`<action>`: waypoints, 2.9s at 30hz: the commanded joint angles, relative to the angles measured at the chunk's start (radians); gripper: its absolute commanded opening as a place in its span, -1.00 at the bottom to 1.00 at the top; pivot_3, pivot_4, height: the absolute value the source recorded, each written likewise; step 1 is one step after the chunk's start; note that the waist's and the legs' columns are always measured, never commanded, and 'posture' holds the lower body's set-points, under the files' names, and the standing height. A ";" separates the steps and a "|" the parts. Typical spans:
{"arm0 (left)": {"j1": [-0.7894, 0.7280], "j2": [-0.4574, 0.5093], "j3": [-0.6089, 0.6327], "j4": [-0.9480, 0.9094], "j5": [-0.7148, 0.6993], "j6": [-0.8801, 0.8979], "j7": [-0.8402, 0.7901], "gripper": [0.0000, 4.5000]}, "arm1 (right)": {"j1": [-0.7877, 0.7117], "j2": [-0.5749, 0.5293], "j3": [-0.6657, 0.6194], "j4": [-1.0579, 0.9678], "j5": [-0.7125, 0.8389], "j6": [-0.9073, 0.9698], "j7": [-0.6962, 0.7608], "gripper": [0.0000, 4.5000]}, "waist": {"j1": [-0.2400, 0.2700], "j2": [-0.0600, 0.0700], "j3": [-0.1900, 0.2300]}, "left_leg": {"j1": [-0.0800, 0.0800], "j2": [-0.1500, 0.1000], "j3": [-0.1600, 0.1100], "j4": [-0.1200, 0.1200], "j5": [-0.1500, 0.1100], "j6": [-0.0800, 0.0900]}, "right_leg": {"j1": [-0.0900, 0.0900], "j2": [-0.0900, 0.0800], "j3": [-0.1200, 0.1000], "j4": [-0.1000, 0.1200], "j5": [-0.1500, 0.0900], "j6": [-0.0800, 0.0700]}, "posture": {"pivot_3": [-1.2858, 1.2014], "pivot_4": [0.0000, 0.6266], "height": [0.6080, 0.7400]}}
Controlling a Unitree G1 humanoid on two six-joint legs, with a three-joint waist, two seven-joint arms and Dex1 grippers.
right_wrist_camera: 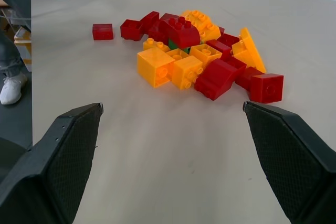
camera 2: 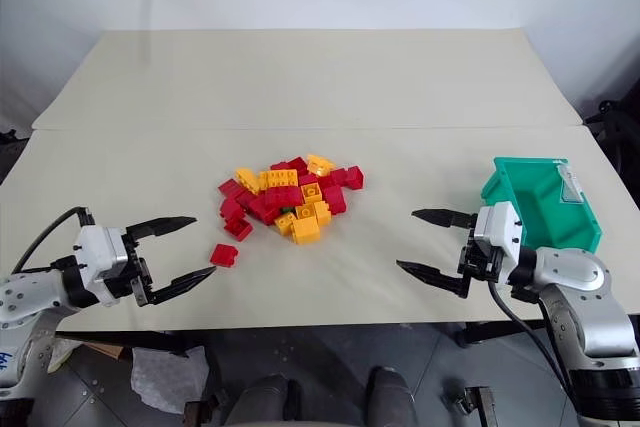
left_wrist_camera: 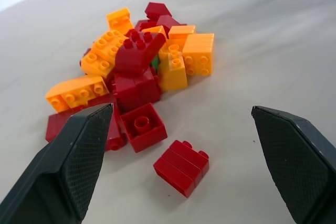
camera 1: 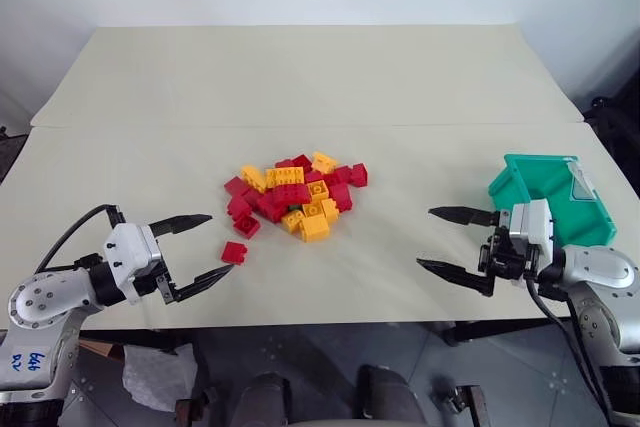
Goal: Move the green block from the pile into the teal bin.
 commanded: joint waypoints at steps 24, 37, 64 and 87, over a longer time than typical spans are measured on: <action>0.035 0.002 -0.002 -0.133 -0.081 0.160 0.019 0.48 | -0.039 0.066 0.022 -0.177 0.040 0.090 -0.064 1.00 | 0.026 -0.001 0.000 | 0.000 0.000 0.000 0.000 -0.001 0.000 | 0.000 -0.001 -0.002 0.001 0.000 0.000 | 0.03 -0.52 1.00; -0.366 -0.091 -0.359 0.056 0.095 0.271 0.063 -0.99 | -0.053 0.073 0.002 -0.203 0.039 0.099 -0.114 1.00 | 0.022 0.000 0.000 | 0.000 0.000 0.001 0.002 -0.001 -0.001 | 0.000 0.001 -0.002 0.002 0.000 0.000 | 0.03 -0.52 1.00; -0.621 -0.203 -0.327 0.473 0.152 0.033 -0.006 -0.99 | 0.006 0.120 0.035 -0.287 0.022 0.100 -0.216 1.00 | 0.022 0.000 0.000 | -0.001 0.000 0.001 0.004 -0.001 0.000 | 0.000 0.001 -0.004 0.002 0.001 0.001 | 0.03 -0.52 1.00; -0.714 -0.164 -0.421 0.376 0.265 0.242 0.020 0.11 | 0.022 0.095 0.009 -0.308 0.042 0.135 -0.223 1.00 | 0.024 0.000 0.000 | -0.002 0.000 0.000 0.008 -0.001 0.000 | 0.001 0.001 -0.004 0.004 0.001 0.001 | 0.03 -0.52 1.00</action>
